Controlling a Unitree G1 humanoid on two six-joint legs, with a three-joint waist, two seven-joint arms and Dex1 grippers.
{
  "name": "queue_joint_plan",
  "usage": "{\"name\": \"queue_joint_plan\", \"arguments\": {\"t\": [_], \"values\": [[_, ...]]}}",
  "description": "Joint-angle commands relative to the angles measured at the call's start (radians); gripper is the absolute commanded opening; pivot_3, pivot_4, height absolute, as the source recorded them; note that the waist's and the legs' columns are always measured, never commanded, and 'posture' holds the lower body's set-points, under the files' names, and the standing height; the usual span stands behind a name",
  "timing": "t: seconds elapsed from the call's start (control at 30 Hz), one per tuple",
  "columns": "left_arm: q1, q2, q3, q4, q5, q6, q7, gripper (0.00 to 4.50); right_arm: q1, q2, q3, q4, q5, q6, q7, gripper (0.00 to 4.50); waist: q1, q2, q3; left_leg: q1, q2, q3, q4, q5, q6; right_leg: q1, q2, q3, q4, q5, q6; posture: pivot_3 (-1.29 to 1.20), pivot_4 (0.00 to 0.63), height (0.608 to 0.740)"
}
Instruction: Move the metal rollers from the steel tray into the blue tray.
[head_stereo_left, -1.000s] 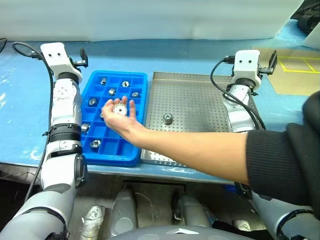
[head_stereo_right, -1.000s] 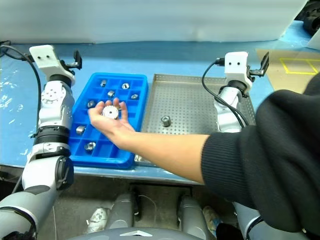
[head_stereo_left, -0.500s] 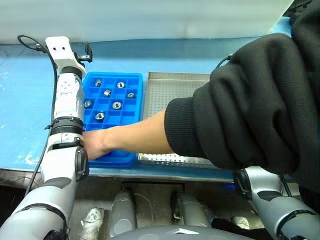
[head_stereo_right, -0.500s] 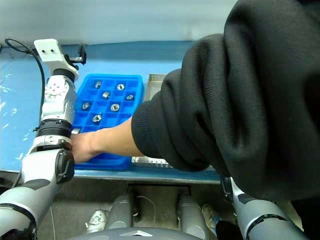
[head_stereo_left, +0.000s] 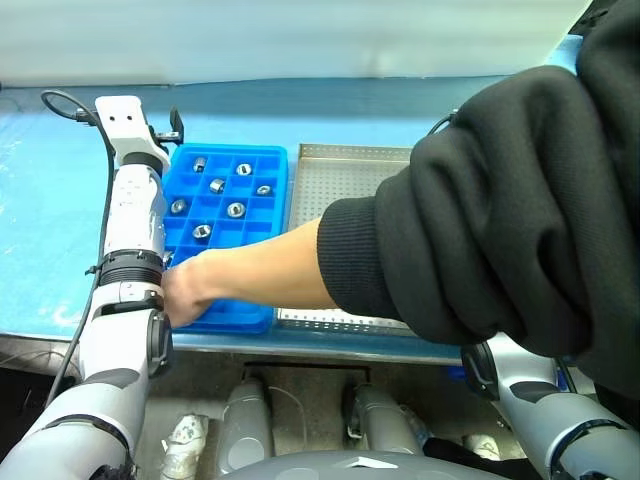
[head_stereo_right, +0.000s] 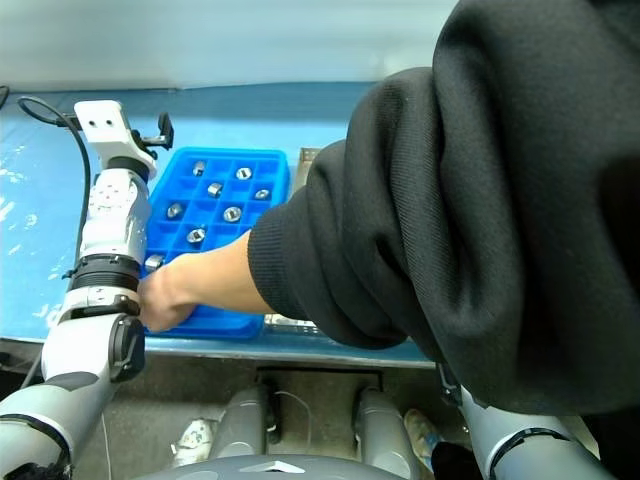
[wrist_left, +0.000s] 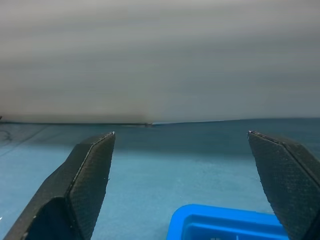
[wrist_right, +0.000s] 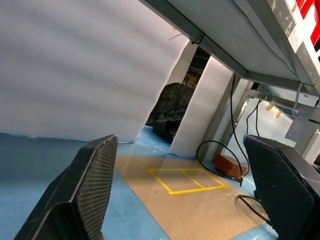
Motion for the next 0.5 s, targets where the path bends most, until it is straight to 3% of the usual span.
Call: {"name": "queue_joint_plan", "arguments": {"t": [0.03, 0.5], "values": [[-0.046, 0.031, -0.006, -0.026, 0.017, -0.012, -0.007, 4.50, 0.021, 0.000, -0.014, -0.080, -0.008, 0.005, -0.013, 4.14, 0.000, 0.000, 0.000, 0.000, 0.000, 0.000, 0.000, 0.000, 0.000, 0.000, 0.000, 0.000, 0.000, 0.000, 0.000, -0.22, 0.150, 0.740], [-0.075, -0.033, -0.047, 0.066, 0.033, -0.018, -0.023, 4.50, 0.145, 0.008, -0.032, -0.279, -0.037, 0.125, -0.008, 4.14, -0.027, 0.000, 0.000, 0.000, 0.000, 0.000, 0.000, 0.000, 0.000, 0.000, 0.001, 0.001, 0.000, 0.000, 0.000, -0.36, 0.150, 0.740]]}}
